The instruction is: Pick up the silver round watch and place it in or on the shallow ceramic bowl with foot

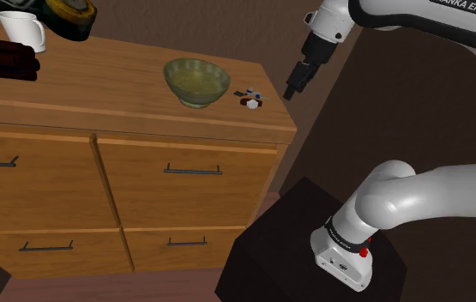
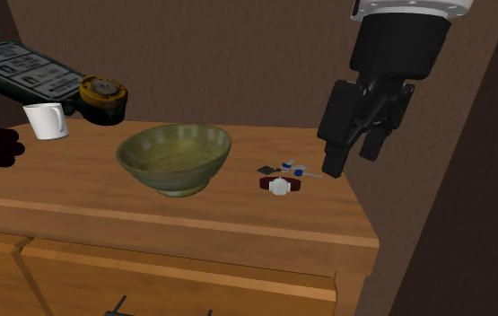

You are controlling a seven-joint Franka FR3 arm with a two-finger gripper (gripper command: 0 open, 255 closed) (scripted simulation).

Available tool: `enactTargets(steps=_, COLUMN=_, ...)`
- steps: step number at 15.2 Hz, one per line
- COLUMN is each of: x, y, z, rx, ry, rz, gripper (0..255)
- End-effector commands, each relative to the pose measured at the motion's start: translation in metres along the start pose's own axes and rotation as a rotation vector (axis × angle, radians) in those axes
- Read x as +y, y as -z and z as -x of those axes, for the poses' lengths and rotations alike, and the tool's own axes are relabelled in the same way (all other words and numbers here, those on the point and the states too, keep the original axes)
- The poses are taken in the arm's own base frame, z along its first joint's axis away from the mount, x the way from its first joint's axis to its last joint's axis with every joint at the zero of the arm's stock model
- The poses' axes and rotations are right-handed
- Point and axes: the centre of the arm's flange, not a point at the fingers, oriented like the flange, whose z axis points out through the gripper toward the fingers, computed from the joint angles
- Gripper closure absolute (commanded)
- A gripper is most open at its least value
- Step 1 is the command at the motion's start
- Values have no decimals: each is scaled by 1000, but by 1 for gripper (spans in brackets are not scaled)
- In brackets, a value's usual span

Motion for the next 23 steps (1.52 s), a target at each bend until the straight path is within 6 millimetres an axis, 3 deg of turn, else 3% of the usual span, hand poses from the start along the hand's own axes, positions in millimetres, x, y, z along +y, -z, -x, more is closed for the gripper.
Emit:
enactTargets(steps=1, x=0, y=0, z=0, rx=0, ry=0, rz=0, gripper=0)
enactTargets(steps=6, x=-12, y=-21, z=-65, rx=-23, ry=256, rz=47, gripper=0)
enactTargets(steps=11, x=-39, y=-44, z=-124, rx=-45, ry=513, rz=93, gripper=0)
enactTargets(steps=19, x=-39, y=-83, z=-129, rx=-48, ry=540, rz=98, gripper=0)
enactTargets(steps=23, x=-38, y=-86, z=-129, rx=-48, ry=540, rz=98, gripper=0)
